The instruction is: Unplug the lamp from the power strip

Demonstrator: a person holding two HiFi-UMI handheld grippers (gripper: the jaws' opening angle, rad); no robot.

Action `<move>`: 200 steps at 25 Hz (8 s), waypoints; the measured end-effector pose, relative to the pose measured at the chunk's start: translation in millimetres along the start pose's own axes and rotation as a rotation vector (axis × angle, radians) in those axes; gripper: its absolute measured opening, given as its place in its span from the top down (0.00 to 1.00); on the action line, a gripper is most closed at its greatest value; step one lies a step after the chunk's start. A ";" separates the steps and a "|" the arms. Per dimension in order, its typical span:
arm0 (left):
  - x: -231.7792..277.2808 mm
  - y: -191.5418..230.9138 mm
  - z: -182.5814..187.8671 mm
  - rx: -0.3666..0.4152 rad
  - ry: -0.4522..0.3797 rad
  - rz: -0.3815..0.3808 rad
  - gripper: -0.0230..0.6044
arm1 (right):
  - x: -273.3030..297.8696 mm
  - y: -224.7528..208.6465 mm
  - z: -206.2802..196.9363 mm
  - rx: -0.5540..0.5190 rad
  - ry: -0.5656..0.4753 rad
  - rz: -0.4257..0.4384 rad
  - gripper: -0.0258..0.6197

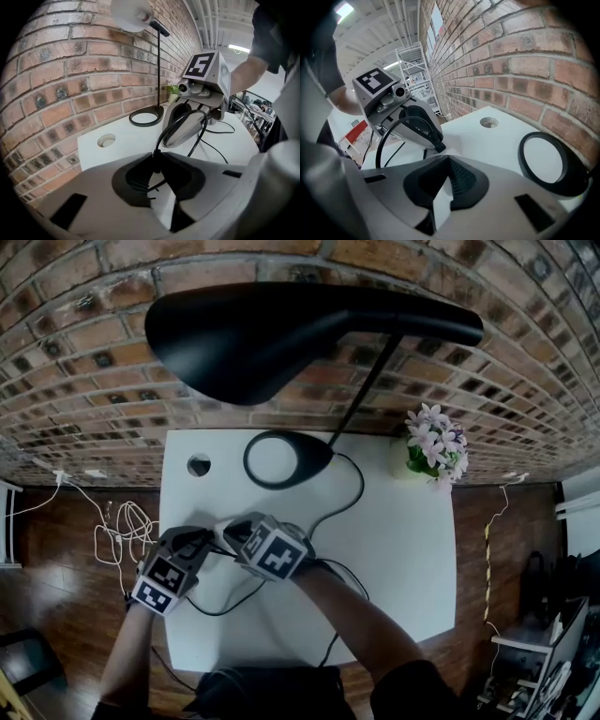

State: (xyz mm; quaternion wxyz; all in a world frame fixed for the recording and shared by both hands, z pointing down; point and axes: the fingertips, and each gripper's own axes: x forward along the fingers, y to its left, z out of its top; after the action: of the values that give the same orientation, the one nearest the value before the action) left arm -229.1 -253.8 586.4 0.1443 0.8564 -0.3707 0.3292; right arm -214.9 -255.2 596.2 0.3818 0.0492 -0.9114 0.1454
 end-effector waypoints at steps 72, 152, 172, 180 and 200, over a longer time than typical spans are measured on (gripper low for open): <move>-25.0 18.6 73.0 -0.047 -0.166 0.082 0.87 | 3.2 -3.4 -1.7 0.129 0.031 -0.004 0.96; 60.7 150.7 37.3 -0.131 -0.129 0.281 0.87 | -73.5 -60.4 45.1 0.130 -0.332 -0.260 0.96; 76.9 141.3 28.8 -0.111 0.002 0.197 0.86 | -70.9 -59.3 50.5 0.140 -0.340 -0.244 0.96; 76.5 141.6 21.8 -0.086 0.031 0.193 0.82 | -65.9 -53.6 56.7 0.149 -0.355 -0.217 0.96; 55.1 148.8 20.7 -0.114 0.004 0.217 0.82 | -66.5 -38.9 61.1 0.160 -0.357 -0.191 0.96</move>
State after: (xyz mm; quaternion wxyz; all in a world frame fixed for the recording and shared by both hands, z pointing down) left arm -300.3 -395.4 608.5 0.1571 0.8010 -0.4791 0.3228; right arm -202.0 -312.2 517.1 0.2210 0.1903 -0.9414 0.1694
